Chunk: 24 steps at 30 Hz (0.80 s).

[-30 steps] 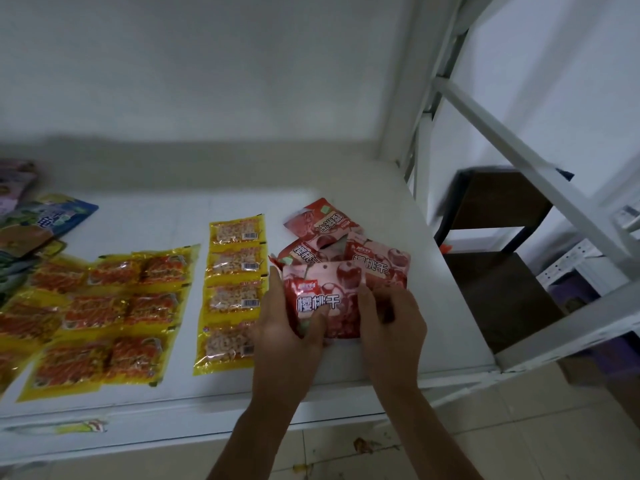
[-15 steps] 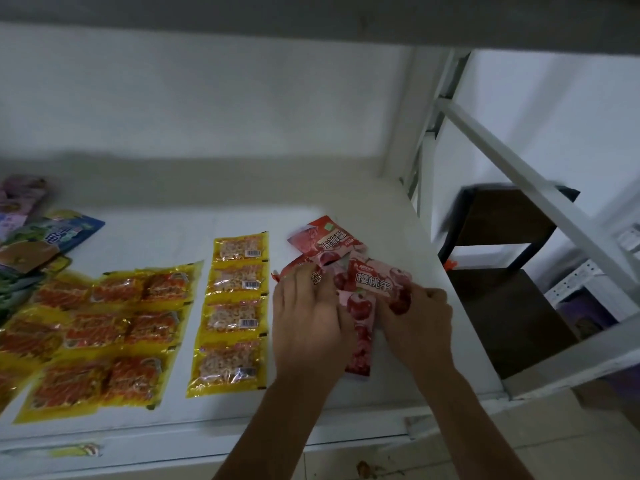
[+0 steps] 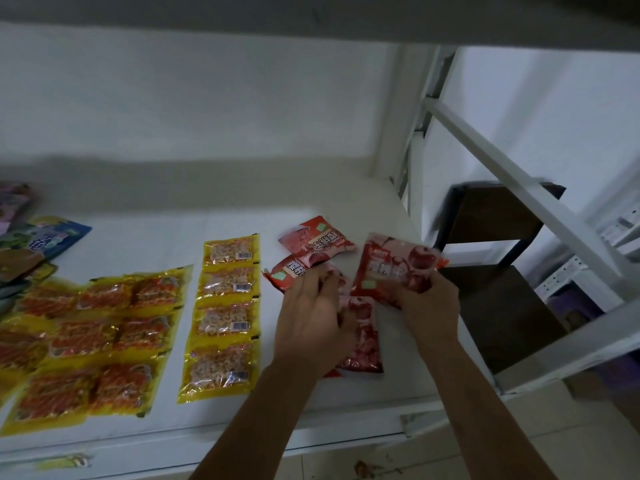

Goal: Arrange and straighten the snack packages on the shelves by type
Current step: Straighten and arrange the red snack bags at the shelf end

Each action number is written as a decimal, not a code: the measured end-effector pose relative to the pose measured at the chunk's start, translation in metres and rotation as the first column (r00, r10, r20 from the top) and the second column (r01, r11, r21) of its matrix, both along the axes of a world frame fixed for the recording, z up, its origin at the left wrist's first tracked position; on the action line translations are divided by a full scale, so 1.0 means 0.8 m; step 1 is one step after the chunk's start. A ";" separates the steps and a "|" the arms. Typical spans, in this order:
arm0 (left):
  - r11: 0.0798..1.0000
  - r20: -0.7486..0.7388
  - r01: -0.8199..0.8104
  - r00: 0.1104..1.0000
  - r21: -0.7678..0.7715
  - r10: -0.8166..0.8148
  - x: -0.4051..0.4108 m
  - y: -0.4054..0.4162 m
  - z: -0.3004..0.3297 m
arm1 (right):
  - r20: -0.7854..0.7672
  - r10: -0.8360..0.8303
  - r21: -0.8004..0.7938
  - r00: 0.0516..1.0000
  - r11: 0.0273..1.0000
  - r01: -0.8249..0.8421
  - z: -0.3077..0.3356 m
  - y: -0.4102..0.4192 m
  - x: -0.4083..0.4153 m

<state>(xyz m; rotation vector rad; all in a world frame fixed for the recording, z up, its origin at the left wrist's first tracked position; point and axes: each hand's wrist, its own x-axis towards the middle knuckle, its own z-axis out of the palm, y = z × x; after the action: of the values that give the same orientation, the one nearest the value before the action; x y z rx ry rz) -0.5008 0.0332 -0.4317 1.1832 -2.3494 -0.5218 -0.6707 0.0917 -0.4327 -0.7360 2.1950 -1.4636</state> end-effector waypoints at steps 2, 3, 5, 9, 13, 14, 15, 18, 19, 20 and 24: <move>0.999 -0.084 -0.044 0.996 -0.002 0.044 0.000 0.000 0.004 | 0.032 -0.041 -0.144 0.999 0.989 0.045 0.007 0.003 -0.001; 0.997 -0.150 -0.072 0.986 0.029 0.075 0.002 0.003 0.010 | 0.050 -0.015 -0.207 0.999 0.978 0.025 0.013 0.007 0.002; 0.979 -0.347 -0.036 0.932 0.198 0.104 0.007 0.010 0.022 | 0.124 0.157 -0.340 0.980 0.934 -0.107 0.032 0.013 0.018; 0.808 -0.646 0.153 0.690 0.569 0.325 0.022 0.019 0.041 | 0.250 0.405 -0.360 0.879 0.882 -0.304 0.030 0.014 0.059; 0.827 -0.653 0.022 0.625 0.561 0.427 0.041 0.020 0.022 | 0.252 0.375 -0.310 0.892 0.904 -0.293 0.001 0.007 0.092; 0.852 -0.650 -0.019 0.637 0.524 0.414 0.043 0.022 0.015 | 0.229 0.365 -0.300 0.902 0.908 -0.291 -0.003 0.006 0.098; 0.867 -0.645 -0.057 0.645 0.495 0.410 0.044 0.026 0.010 | 0.201 0.351 -0.295 0.914 0.912 -0.286 -0.007 0.005 0.102; 0.890 -0.648 -0.168 0.631 0.424 0.427 0.040 0.043 -0.004 | 0.102 0.314 -0.249 0.944 0.927 -0.281 -0.015 0.004 0.103; 0.898 -0.651 -0.196 0.629 0.394 0.424 0.038 0.048 -0.005 | 0.078 0.315 -0.240 0.946 0.927 -0.288 -0.015 0.005 0.103; 0.905 -0.651 -0.222 0.635 0.362 0.416 0.037 0.051 -0.007 | 0.073 0.316 -0.237 0.946 0.927 -0.291 -0.015 0.005 0.103; 0.907 -0.652 -0.201 0.638 0.371 0.409 0.038 0.046 -0.011 | 0.027 0.321 -0.215 0.947 0.927 -0.309 -0.018 0.009 0.102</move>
<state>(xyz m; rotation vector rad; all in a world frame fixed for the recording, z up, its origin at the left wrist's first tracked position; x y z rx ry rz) -0.4703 0.0702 -0.4409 1.1704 -1.3874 -0.9911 -0.5890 0.0992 -0.4470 -1.0448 1.7912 -1.5357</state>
